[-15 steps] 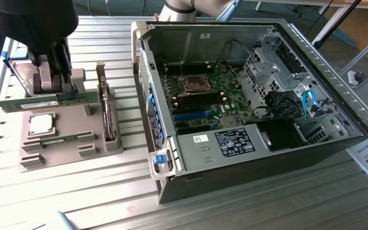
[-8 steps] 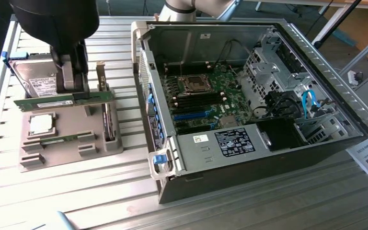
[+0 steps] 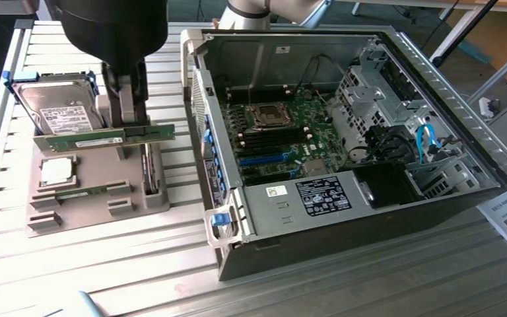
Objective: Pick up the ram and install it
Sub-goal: 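Pick up the ram and move it above insertion slot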
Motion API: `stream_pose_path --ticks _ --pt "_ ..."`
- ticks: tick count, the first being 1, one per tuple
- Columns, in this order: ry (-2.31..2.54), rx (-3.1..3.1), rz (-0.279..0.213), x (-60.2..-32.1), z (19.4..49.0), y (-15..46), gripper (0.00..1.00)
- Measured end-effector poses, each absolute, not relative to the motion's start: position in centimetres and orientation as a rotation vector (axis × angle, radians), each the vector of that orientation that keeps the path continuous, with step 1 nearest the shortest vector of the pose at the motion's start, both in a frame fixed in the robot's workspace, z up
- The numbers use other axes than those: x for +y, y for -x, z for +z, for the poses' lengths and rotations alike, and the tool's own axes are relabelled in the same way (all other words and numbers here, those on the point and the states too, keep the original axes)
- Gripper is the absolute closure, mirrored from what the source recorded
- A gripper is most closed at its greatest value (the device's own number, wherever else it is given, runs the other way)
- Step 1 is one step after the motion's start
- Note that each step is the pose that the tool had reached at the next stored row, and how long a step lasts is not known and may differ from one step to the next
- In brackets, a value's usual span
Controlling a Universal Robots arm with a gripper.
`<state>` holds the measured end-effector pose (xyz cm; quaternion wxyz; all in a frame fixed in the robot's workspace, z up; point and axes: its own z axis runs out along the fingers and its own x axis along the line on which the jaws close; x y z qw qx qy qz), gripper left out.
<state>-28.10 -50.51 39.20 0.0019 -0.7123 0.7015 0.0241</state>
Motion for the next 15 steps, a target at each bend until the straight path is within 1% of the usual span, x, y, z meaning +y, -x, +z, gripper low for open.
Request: stream_pose_path --ticks 15 --pt "2.235 2.201 0.076 -50.9 39.2 23.4 0.88"
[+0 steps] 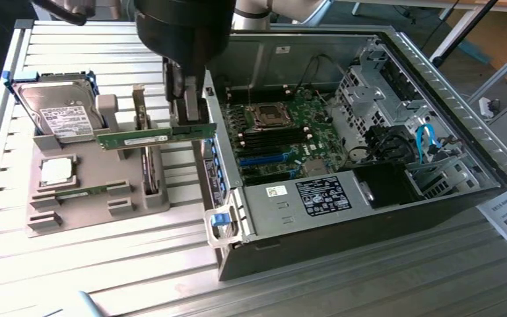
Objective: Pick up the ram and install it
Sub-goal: 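Pick up the ram and move it above insertion slot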
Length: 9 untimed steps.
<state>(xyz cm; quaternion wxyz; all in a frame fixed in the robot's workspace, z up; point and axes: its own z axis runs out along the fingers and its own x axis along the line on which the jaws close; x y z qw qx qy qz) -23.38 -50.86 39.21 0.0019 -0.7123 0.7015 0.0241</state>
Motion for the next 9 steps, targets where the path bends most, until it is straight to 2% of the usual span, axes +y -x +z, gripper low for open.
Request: stream_pose_path --ticks 9 --pt "2.235 2.201 0.076 -51.1 39.2 20.5 0.88"
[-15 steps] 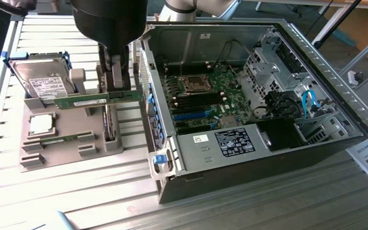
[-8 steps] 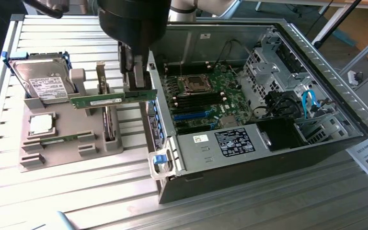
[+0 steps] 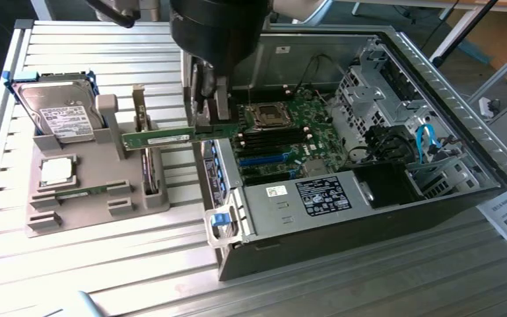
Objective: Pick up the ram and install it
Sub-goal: 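Pick up the ram and move it above insertion slot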
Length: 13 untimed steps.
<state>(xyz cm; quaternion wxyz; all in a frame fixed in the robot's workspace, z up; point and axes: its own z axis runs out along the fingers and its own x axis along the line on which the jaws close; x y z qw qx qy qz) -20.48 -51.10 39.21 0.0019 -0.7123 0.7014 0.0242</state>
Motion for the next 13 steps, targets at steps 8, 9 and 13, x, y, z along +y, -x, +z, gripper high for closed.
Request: stream_pose_path --ticks 8,9,13 --pt "2.235 2.201 0.076 -51.3 39.2 17.5 0.88" --pt "2.235 2.201 0.076 -51.3 39.2 17.2 0.88" --pt "2.235 2.201 0.076 -51.4 39.2 15.5 0.88"
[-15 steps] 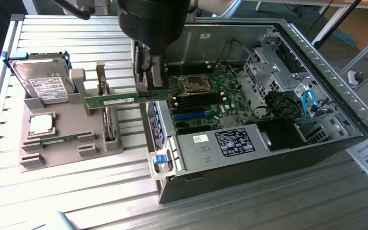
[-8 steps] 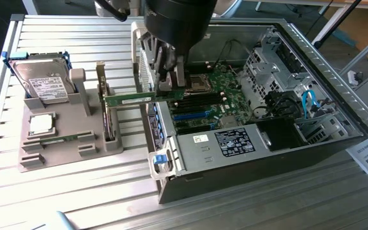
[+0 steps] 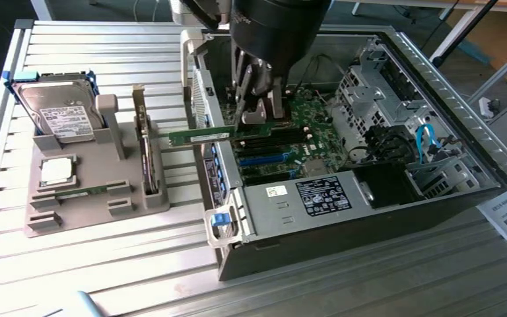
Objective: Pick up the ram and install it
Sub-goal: 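Pick up the ram and move it above insertion slot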
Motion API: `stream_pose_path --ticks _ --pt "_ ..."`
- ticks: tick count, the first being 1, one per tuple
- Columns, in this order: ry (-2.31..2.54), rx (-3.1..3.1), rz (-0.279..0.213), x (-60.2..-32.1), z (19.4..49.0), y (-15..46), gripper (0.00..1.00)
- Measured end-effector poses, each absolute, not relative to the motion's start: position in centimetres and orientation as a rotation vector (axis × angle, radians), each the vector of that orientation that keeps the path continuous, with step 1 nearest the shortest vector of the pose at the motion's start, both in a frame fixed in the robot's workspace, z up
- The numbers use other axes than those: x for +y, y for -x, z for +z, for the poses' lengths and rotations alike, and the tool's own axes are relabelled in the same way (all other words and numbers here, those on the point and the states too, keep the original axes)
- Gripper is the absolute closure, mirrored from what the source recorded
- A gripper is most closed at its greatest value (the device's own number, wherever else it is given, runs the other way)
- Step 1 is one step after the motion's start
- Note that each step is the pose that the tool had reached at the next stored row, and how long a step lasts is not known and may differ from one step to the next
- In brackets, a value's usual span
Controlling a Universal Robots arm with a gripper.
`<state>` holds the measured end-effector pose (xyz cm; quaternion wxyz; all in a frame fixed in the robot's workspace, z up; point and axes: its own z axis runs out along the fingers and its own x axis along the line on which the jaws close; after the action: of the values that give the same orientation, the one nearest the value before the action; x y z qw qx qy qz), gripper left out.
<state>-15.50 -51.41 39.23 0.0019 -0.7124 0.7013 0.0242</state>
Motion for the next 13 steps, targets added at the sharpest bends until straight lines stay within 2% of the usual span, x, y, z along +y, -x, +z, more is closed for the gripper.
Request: stream_pose_path --ticks 13 --pt "2.236 2.2 0.077 -51.6 40.1 11.5 0.88"
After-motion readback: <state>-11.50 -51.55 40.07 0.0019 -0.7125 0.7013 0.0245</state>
